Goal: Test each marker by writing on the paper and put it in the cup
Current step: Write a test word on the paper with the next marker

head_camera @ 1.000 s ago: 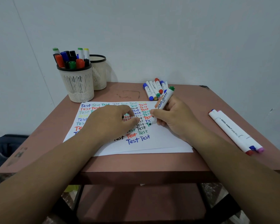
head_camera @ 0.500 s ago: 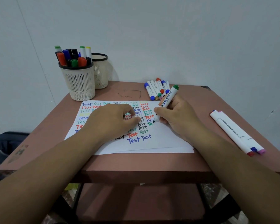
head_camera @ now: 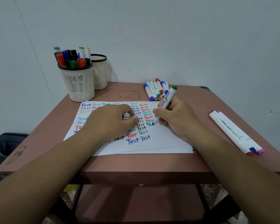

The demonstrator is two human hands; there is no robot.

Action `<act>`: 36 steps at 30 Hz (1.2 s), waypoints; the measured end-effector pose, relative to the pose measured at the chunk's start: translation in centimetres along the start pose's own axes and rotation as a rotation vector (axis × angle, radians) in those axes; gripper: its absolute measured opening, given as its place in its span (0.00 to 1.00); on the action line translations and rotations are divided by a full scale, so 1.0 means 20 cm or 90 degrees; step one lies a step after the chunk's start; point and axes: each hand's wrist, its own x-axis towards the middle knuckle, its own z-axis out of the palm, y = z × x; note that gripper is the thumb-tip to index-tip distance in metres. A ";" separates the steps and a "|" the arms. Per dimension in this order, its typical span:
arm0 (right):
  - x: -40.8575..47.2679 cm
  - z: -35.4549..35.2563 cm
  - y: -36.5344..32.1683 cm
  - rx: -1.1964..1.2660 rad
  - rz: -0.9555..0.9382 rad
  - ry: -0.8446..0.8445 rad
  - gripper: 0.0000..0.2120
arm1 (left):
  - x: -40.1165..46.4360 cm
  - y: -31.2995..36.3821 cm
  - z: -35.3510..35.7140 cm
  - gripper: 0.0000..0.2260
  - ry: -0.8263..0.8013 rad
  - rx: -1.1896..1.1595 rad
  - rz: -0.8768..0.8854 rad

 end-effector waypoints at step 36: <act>0.00 0.00 0.00 -0.005 -0.003 0.034 0.09 | -0.01 0.01 -0.02 0.13 -0.015 0.003 -0.009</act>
